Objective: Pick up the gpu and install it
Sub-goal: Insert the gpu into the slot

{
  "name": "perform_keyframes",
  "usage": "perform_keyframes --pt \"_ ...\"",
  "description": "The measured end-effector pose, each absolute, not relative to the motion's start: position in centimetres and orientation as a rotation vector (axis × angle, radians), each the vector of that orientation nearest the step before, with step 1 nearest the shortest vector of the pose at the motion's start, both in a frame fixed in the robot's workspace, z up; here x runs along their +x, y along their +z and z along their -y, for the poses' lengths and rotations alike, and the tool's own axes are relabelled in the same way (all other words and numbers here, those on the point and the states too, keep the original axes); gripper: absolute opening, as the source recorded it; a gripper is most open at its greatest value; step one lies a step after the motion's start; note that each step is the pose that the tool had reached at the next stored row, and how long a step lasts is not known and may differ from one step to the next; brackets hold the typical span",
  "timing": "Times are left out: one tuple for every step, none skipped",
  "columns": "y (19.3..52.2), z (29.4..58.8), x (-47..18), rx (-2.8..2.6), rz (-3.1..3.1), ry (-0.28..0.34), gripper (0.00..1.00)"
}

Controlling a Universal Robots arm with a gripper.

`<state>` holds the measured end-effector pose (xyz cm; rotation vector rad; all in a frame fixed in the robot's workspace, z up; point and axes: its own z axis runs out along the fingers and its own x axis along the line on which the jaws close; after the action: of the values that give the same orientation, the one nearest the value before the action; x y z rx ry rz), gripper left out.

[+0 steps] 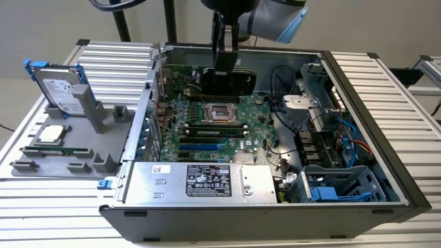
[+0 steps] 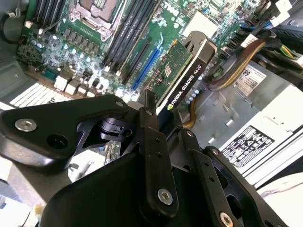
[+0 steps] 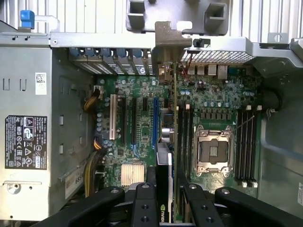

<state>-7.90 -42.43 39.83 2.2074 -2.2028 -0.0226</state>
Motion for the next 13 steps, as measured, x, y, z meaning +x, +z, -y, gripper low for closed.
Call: perform_keyframes --pt "39.74 42.43 -7.87 2.205 2.205 -0.022 0.00" --pt "39.66 42.43 -7.84 2.203 2.208 -0.022 0.00" --pt "39.57 42.43 -7.82 2.201 2.211 -0.022 0.00" --pt "39.49 42.43 -7.79 2.200 2.212 -0.022 0.00" --pt "39.40 42.43 -7.76 2.199 2.212 -0.022 0.00" --pt "39.33 42.43 -7.73 2.198 2.213 -0.021 0.00" --pt "39.27 42.43 -7.72 2.198 2.213 -0.021 0.00" --pt "39.26 42.43 -7.71 2.197 2.214 -0.021 0.00" --pt "39.26 42.43 -7.71 2.197 2.214 -0.021 0.00" --pt "39.26 42.43 -7.71 2.197 2.214 -0.021 0.00" --pt "39.25 42.43 -7.71 2.197 2.214 -0.021 0.00" --pt "39.25 42.43 -7.71 2.197 2.214 -0.021 0.00" --pt "39.25 42.43 -7.71 2.197 2.214 -0.022 0.00"
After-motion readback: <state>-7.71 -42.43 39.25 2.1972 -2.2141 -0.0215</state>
